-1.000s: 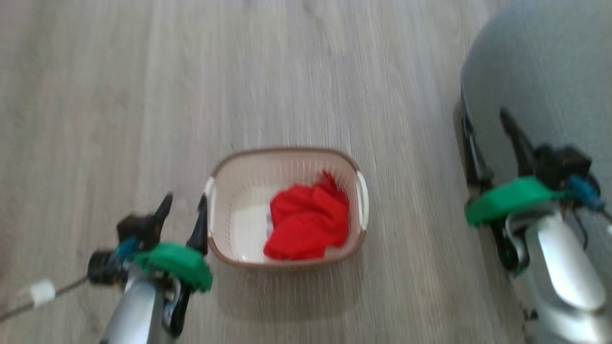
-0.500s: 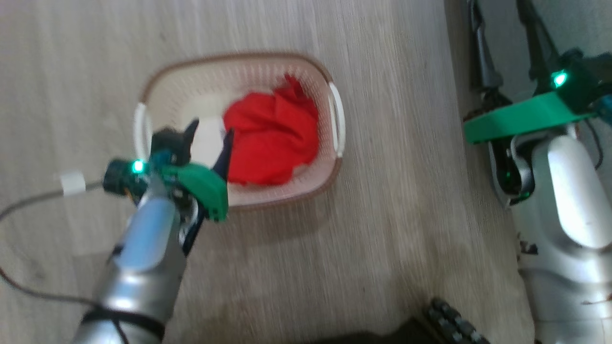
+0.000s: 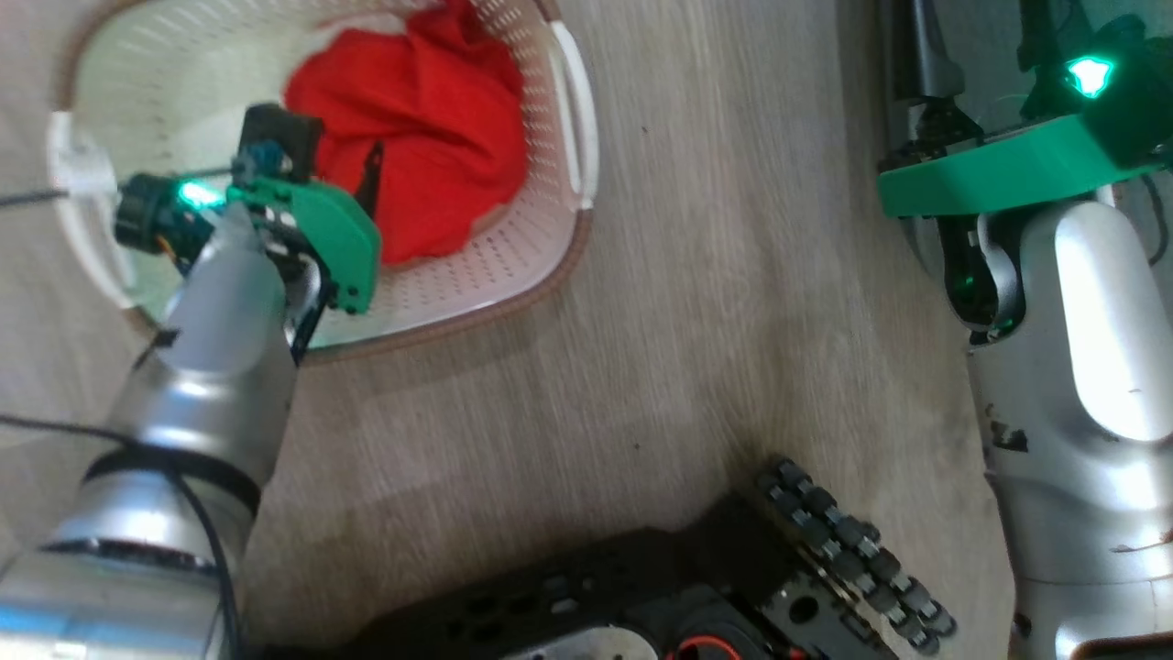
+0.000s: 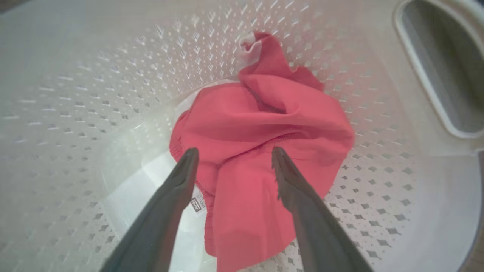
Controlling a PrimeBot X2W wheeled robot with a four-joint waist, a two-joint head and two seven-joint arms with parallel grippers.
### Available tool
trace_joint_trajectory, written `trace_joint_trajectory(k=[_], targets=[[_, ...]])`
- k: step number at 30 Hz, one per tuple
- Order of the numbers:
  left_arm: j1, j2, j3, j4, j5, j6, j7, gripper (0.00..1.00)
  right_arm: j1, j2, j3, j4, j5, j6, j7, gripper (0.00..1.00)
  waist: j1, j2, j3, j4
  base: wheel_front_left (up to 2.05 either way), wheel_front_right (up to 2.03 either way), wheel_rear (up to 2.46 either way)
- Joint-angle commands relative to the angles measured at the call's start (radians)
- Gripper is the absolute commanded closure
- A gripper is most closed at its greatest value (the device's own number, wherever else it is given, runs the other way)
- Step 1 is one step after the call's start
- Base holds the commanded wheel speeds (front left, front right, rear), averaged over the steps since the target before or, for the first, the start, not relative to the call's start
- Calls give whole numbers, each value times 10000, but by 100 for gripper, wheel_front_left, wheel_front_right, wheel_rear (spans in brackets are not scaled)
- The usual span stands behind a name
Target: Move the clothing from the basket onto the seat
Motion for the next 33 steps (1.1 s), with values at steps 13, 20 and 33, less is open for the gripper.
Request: trace_joint_trajectory(k=[13, 20, 33], targets=[[-770, 211, -890, 931, 517, -27, 1337, 0, 360, 151, 60, -592, 218, -4, -65, 0, -1, 1, 1046, -602, 0, 0, 0], [-836, 206, -1538, 1020, 1008, 250, 1622, 0, 775, 151, -217, -801, 247, -4, -65, 0, -1, 1, 1212, -552, 0, 0, 0], [-1089, 338, -1389, 1047, 579, 515, 479, 100, 301, 152, -167, -804, 469, -4, -65, 0, -1, 1, 980, -515, 0, 0, 0]])
